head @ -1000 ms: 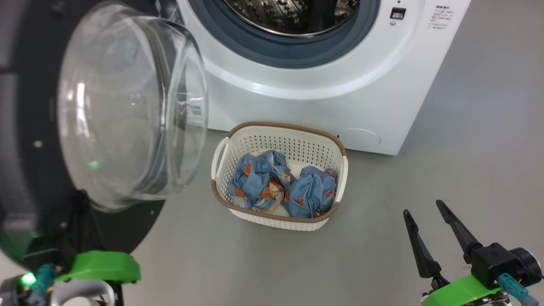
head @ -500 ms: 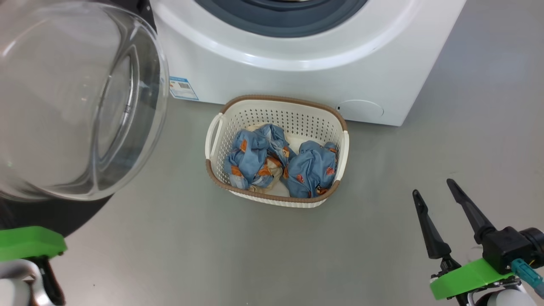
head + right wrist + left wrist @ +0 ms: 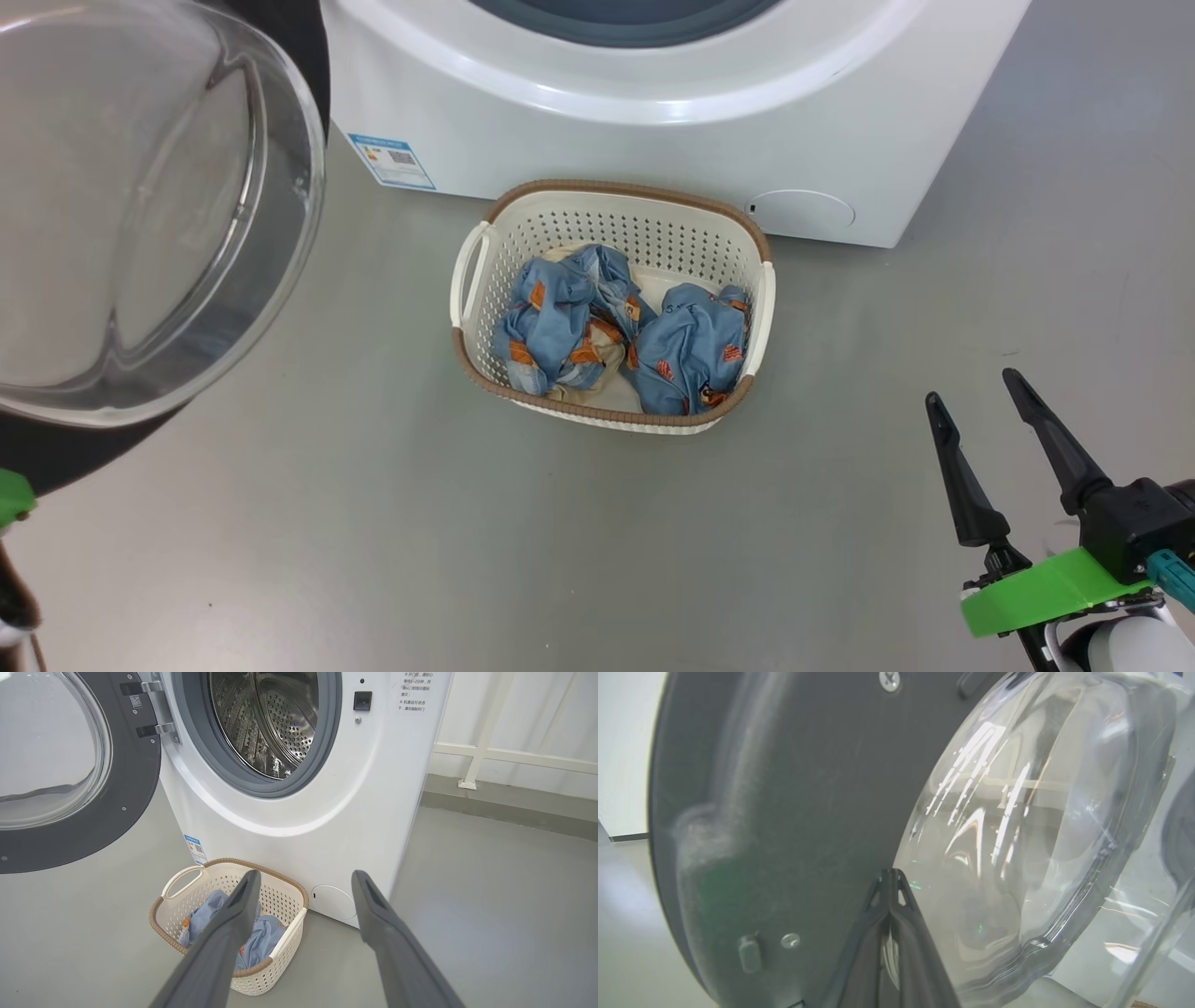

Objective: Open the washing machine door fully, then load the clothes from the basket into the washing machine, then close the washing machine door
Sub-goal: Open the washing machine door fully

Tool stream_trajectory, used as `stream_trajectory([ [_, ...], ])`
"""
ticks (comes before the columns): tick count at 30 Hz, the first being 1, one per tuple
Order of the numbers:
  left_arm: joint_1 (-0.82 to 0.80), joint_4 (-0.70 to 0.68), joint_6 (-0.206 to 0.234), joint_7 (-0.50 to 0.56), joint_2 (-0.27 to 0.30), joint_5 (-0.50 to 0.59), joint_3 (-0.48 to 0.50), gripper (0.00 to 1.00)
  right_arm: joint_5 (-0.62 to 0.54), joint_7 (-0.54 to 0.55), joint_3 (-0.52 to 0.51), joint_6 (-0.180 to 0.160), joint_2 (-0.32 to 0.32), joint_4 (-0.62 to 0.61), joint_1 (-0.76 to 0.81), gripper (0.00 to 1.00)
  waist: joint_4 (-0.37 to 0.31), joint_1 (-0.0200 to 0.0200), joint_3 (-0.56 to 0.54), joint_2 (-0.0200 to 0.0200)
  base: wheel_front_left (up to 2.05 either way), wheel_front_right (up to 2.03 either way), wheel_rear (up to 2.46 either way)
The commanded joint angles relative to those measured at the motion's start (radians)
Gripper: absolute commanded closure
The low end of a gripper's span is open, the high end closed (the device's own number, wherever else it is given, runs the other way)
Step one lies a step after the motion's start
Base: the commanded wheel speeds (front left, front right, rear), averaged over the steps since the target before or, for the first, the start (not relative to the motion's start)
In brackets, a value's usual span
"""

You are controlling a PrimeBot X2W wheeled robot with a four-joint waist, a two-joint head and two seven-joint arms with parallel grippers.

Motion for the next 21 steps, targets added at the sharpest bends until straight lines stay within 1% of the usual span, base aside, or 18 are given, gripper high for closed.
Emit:
stream_trajectory([
  [1,-0.045,0.021,-0.011,-0.005,0.077,-0.010,0.062,1.00,0.006,-0.012,0.024,0.002,-0.009,-0.025,-0.014,0.00,0.001,0.0000,0.000,0.0000,0.00,0.00,0.00],
  [6,-0.085,0.105,-0.049,-0.005,0.087,-0.004,0.084,1.00,0.006,-0.012,0.032,0.002,-0.006,-0.019,-0.014,0.00,-0.001,0.0000,-0.007,0.0000,0.00,0.00,0.00],
  [10,-0.093,0.127,-0.066,-0.005,0.083,0.011,0.099,1.00,0.006,-0.012,0.034,0.002,-0.003,-0.016,-0.013,0.00,-0.003,0.0000,-0.016,0.0000,0.00,0.00,0.00],
  [13,-0.090,0.136,-0.087,-0.005,0.074,0.031,0.121,1.00,0.005,-0.012,0.035,0.002,0.000,-0.014,-0.011,0.00,-0.004,0.0000,-0.024,0.0000,0.00,0.00,0.00],
  [16,-0.073,0.124,-0.107,-0.005,0.054,0.061,0.153,1.00,0.005,-0.012,0.035,0.002,0.002,-0.011,-0.010,0.00,-0.005,0.0000,-0.032,0.0000,0.00,0.00,0.00],
  [21,-0.002,0.050,-0.127,-0.005,-0.005,0.128,0.212,1.00,0.003,-0.012,0.033,0.002,0.010,-0.007,-0.003,0.00,-0.009,0.0000,-0.055,0.0000,0.00,0.00,0.00],
])
